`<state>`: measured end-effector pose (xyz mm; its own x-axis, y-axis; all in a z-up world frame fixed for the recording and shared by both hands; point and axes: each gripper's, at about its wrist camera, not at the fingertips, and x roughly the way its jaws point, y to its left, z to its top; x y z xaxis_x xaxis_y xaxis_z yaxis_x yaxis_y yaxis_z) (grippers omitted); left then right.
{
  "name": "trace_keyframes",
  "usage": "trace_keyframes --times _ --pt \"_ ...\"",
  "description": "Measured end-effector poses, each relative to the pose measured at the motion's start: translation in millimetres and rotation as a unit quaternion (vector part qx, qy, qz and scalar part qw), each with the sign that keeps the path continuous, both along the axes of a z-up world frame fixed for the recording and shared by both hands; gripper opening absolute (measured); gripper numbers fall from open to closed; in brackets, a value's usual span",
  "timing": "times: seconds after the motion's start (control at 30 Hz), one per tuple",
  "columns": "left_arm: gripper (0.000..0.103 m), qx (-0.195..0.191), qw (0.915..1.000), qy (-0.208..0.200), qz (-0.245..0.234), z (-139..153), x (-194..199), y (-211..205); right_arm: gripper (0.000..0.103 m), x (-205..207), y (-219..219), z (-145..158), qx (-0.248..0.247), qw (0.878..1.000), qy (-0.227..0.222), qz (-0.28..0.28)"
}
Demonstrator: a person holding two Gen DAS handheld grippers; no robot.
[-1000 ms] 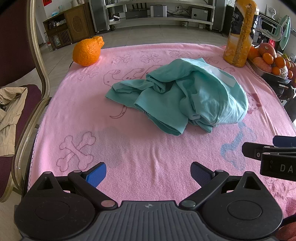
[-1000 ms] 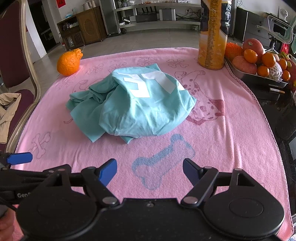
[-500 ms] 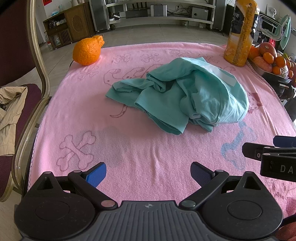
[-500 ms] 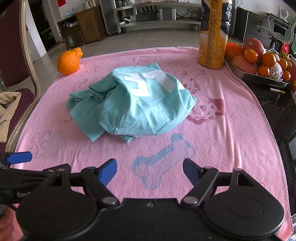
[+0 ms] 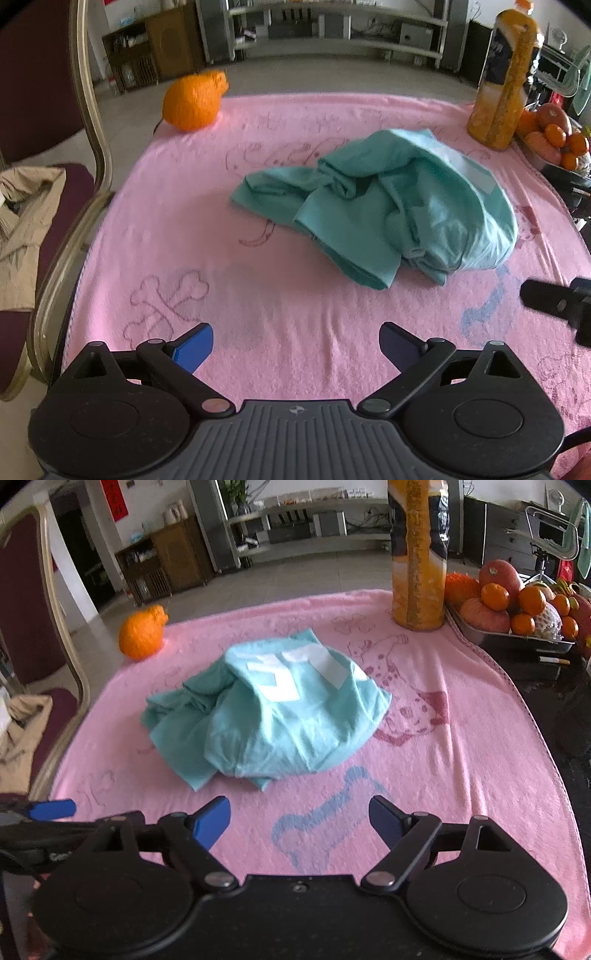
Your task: Fold clothes
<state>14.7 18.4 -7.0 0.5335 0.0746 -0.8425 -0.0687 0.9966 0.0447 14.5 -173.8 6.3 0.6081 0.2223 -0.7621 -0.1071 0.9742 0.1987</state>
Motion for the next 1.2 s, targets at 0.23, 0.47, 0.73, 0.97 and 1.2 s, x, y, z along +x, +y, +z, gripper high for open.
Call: trace_keyframes --times 0.23,0.47,0.73,0.97,1.2 --pt "0.084 -0.020 0.9991 0.004 0.038 9.1 3.4 22.9 0.082 14.4 7.6 22.1 0.013 1.000 -0.019 0.011" --pt "0.076 -0.060 0.9965 -0.016 0.056 20.0 -1.0 45.1 0.082 69.7 49.9 23.6 -0.028 0.997 0.027 0.059" --pt "0.081 -0.048 0.9958 -0.042 0.065 32.5 -3.9 59.2 0.009 107.0 88.5 -5.7 -0.116 0.987 0.081 0.077" --pt "0.082 -0.096 0.9861 -0.070 0.115 41.4 -13.6 97.5 0.007 125.0 82.5 66.8 0.103 0.990 0.076 0.064" --pt "0.081 -0.153 0.9741 -0.091 0.140 41.9 -20.6 125.5 0.006 118.9 67.7 250.6 0.331 0.933 -0.140 0.038"
